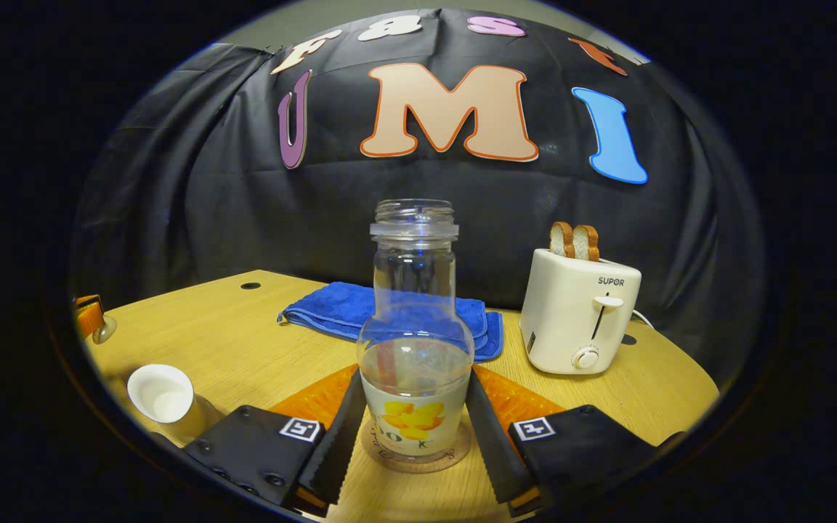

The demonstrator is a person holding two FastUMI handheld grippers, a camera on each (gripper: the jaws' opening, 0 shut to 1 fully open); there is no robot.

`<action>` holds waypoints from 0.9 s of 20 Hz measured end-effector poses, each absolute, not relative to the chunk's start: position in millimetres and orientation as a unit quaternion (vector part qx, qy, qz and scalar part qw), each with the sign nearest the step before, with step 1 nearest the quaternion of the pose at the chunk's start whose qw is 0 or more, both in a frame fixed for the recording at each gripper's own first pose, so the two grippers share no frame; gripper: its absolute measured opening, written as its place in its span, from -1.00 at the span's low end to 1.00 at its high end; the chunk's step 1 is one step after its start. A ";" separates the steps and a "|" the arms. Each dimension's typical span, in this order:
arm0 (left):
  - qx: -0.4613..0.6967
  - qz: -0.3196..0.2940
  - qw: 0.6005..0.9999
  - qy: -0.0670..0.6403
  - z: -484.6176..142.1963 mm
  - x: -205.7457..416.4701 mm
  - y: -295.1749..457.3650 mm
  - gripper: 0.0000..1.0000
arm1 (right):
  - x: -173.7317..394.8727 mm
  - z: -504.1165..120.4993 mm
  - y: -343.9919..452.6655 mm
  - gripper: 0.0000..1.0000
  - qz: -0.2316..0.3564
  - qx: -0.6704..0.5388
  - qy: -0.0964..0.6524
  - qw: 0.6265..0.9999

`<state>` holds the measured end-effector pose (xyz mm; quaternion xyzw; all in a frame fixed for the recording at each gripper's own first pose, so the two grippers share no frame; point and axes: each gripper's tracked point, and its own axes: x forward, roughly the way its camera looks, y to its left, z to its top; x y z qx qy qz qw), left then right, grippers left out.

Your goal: Open the teacup lid with one hand, grasp the water bottle and pour water into the teacup with the other hand; after pouring, place the water bottle on the coaster and then close the teacup lid.

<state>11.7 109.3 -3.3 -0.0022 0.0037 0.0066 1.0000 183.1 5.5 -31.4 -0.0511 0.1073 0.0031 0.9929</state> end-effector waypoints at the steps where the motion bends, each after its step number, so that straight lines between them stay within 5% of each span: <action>1: -0.002 0.007 1.000 0.004 -3.3 12.0 109.4 -0.46 | 182.6 -31.7 6.2 0.63 0.003 -0.054 0.106 0.993; 7: -0.002 0.007 1.000 0.003 -3.1 13.3 108.9 -0.46 | 179.2 -48.7 3.6 0.60 0.000 -0.057 0.123 0.991; 8: -0.002 0.007 1.000 0.003 -4.1 12.6 109.9 -0.46 | 181.8 -47.7 2.7 0.82 -0.002 -0.052 0.124 0.991; 9: -0.002 0.007 1.000 0.004 -2.8 12.2 109.6 -0.46 | 181.6 -47.6 0.9 0.58 -0.002 -0.046 0.123 0.991; 15: -0.002 0.010 1.000 0.004 -3.6 12.9 110.1 -0.46 | 169.3 -42.6 -3.9 0.69 -0.003 -0.038 0.112 0.993; 16: -0.003 0.011 1.000 0.004 -3.8 12.6 109.9 -0.46 | 166.0 -41.1 -4.7 0.87 -0.003 -0.036 0.109 0.993; 17: -0.003 0.010 1.000 0.004 -3.4 13.5 109.0 -0.46 | 163.2 -40.5 -6.8 0.70 -0.006 -0.032 0.106 0.994; 18: -0.003 0.010 1.000 0.003 -3.7 15.3 107.1 -0.46 | 160.2 -38.9 -8.3 0.76 -0.009 -0.026 0.101 0.994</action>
